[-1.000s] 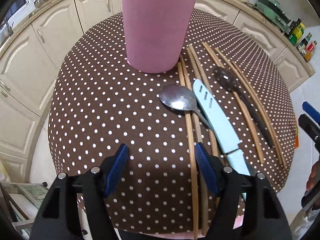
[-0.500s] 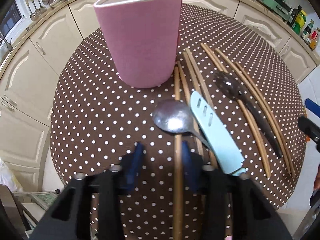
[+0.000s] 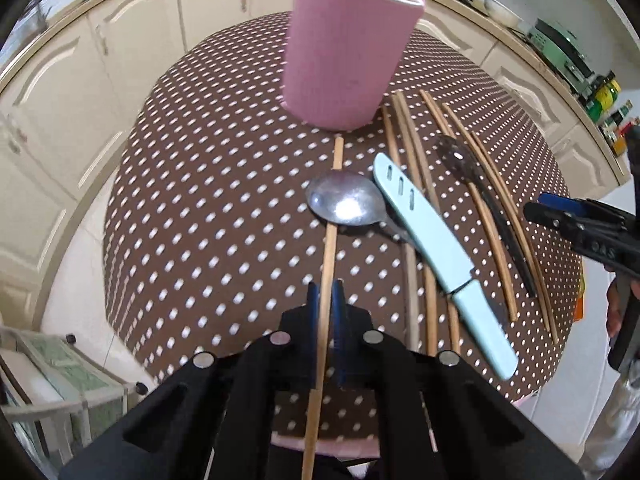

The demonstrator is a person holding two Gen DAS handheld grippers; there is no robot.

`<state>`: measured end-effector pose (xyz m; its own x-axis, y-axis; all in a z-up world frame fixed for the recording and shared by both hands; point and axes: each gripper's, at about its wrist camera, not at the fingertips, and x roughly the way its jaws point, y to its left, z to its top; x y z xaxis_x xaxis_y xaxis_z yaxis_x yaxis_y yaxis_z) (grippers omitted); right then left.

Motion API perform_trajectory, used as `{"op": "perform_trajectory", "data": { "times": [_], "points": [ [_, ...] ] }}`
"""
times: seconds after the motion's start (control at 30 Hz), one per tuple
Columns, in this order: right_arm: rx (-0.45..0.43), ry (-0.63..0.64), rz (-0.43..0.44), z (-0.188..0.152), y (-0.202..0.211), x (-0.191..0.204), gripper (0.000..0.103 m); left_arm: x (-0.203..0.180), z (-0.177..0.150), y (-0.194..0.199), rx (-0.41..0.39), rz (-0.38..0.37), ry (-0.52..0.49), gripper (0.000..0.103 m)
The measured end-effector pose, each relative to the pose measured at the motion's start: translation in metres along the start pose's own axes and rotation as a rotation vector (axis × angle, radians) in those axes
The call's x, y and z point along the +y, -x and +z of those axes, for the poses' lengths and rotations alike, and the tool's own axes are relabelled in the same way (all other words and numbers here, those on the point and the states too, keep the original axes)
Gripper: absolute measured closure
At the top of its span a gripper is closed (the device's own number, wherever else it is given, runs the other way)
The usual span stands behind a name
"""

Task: Organize utensils
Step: 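Lower the left tool onto a wooden chopstick and grasp it while the right tool grasps another, then lift both chopsticks upright and drop them into the pink cup, opening both tools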

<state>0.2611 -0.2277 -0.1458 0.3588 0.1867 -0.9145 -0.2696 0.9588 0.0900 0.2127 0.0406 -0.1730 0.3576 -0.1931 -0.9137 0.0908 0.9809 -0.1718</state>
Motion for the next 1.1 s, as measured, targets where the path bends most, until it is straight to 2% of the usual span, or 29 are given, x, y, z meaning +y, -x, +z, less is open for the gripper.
{"op": "perform_trajectory", "data": {
  "times": [0.17, 0.33, 0.43, 0.53, 0.57, 0.77, 0.93, 1.1],
  "points": [
    [0.048, 0.023, 0.008, 0.010, -0.011, 0.004, 0.068, 0.012, -0.010, 0.005, -0.004, 0.018, 0.061, 0.096],
    [0.092, 0.068, -0.026, 0.023, -0.023, 0.019, 0.070, 0.017, 0.002, 0.000, 0.014, 0.025, 0.072, 0.095],
    [0.088, 0.076, -0.050, 0.030, -0.028, 0.027, 0.080, 0.016, 0.009, -0.004, 0.028, 0.045, 0.054, 0.095],
    [0.082, 0.063, -0.034, 0.032, -0.031, 0.032, 0.094, 0.018, 0.017, -0.008, 0.042, 0.042, 0.058, 0.095],
    [0.076, 0.054, -0.025, 0.032, -0.030, 0.029, 0.095, 0.019, 0.017, -0.007, 0.041, 0.039, 0.067, 0.095],
    [0.012, -0.009, 0.012, 0.021, -0.023, 0.007, 0.098, 0.028, 0.009, -0.001, 0.008, 0.027, 0.121, 0.096],
    [-0.054, -0.044, 0.043, 0.020, -0.009, -0.010, 0.098, 0.049, 0.000, 0.008, 0.010, -0.039, 0.214, 0.097],
    [-0.117, -0.059, 0.085, 0.020, 0.013, -0.029, 0.098, 0.050, -0.001, 0.029, -0.053, 0.017, 0.220, 0.097]
  ]
}}
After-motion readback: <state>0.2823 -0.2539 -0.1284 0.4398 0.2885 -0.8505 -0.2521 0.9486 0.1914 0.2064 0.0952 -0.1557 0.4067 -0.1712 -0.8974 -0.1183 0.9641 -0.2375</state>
